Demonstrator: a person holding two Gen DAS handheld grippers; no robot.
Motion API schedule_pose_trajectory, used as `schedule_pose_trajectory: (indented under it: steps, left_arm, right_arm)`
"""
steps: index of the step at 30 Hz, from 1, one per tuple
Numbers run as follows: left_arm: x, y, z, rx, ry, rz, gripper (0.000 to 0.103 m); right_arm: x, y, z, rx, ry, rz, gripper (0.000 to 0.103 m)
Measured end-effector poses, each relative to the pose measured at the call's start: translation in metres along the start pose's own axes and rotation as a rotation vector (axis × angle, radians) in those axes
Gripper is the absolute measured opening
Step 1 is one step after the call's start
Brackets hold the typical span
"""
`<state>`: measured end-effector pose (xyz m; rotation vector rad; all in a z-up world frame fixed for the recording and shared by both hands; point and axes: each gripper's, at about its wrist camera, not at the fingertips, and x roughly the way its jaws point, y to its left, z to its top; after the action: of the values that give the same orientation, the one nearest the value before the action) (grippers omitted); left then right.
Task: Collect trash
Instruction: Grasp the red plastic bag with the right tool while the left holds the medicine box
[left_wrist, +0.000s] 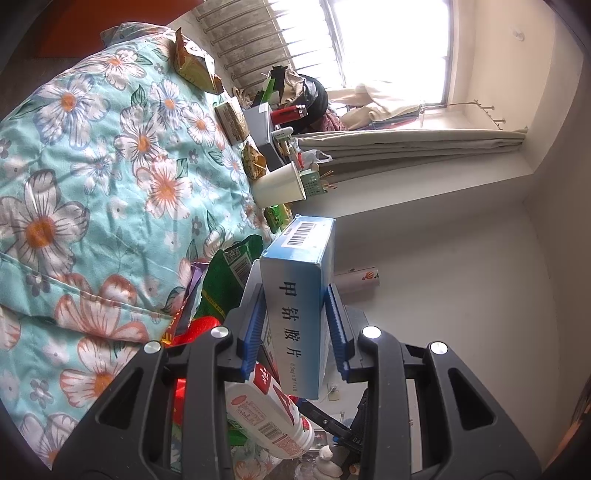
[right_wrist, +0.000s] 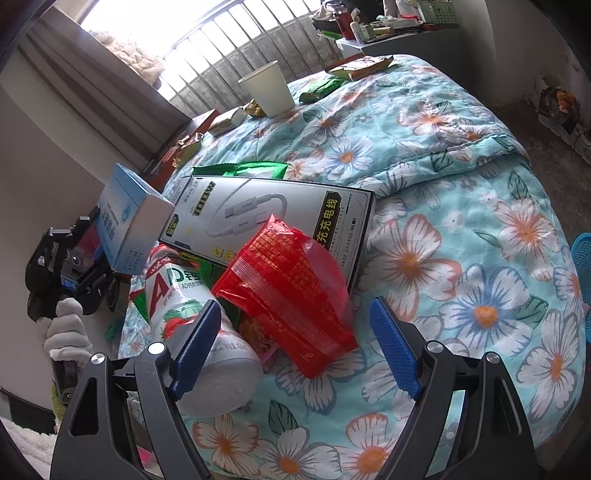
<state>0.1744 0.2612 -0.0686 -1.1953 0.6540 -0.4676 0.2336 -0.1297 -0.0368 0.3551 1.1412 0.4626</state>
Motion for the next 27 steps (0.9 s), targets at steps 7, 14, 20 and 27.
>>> schedule_pose_trajectory:
  steps: [7, 14, 20, 27]
  left_arm:
    - [0.0, -0.001, 0.0, 0.001, -0.001, -0.001, 0.03]
    - [0.0, -0.005, -0.001, -0.002, -0.006, -0.025, 0.03]
    - [0.0, -0.023, 0.001, 0.008, -0.006, -0.078, 0.029]
    - [-0.005, -0.049, -0.001, 0.052, -0.016, -0.117, 0.029]
  right_arm:
    - [0.006, -0.017, -0.011, 0.07, 0.046, 0.029, 0.051]
    - [-0.007, -0.024, -0.017, 0.083, 0.022, 0.037, 0.03]
    - [-0.04, -0.035, -0.021, 0.118, -0.059, 0.047, 0.027]
    - [-0.082, -0.055, -0.023, 0.178, -0.176, 0.068, 0.026]
